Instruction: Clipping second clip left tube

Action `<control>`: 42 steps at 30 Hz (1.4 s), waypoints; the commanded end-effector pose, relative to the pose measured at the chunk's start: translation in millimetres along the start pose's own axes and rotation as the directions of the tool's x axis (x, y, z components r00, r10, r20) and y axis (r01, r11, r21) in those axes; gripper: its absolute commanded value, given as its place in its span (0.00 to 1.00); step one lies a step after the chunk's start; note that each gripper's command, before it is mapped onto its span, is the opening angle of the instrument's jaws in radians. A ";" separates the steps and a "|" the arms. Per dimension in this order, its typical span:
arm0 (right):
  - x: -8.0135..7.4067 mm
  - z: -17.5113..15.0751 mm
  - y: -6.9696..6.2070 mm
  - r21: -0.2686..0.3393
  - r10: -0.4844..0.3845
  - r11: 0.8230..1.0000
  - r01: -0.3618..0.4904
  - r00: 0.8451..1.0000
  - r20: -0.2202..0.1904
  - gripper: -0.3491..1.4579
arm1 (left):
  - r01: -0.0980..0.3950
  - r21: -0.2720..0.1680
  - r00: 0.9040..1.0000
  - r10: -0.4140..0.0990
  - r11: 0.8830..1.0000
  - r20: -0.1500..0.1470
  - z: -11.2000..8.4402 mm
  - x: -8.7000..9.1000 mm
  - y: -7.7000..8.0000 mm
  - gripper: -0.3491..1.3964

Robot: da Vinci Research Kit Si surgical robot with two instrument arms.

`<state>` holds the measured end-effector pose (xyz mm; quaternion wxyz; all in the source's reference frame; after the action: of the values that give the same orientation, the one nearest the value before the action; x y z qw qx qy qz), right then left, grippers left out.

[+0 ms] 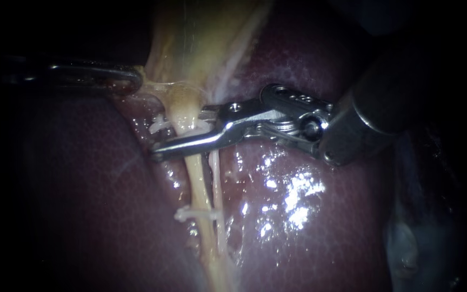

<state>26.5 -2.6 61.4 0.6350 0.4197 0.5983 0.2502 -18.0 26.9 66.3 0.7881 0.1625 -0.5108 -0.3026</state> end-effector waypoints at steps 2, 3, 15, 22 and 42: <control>0.0 0.0 0.0 0.000 0.000 1.000 0.000 1.000 0.000 0.45 | 0.000 0.000 1.000 0.000 1.000 0.000 0.0 0.0 0.0 0.00; 0.0 0.0 0.0 0.000 0.000 1.000 0.000 1.000 0.000 0.45 | 0.000 0.000 1.000 0.000 1.000 0.000 0.0 0.0 0.0 0.00; -2.9 0.6 -1.5 0.015 -0.012 1.000 0.011 1.000 0.016 0.46 | 0.000 0.002 1.000 0.000 1.000 0.000 -0.2 0.0 0.1 0.00; -5.9 1.1 -3.4 0.046 0.028 0.998 -0.030 0.999 0.043 0.46 | 0.000 0.003 1.000 0.000 1.000 0.000 -0.3 0.0 0.1 0.00; -8.0 1.7 -5.4 0.115 0.126 0.984 -0.138 0.987 0.102 0.44 | -0.006 0.003 1.000 0.006 1.000 0.000 -0.4 0.0 0.1 0.00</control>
<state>25.9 -12.5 61.1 0.6178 0.5081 0.5524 0.2345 -17.6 26.9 66.2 0.7888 0.1623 -0.5117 -0.2993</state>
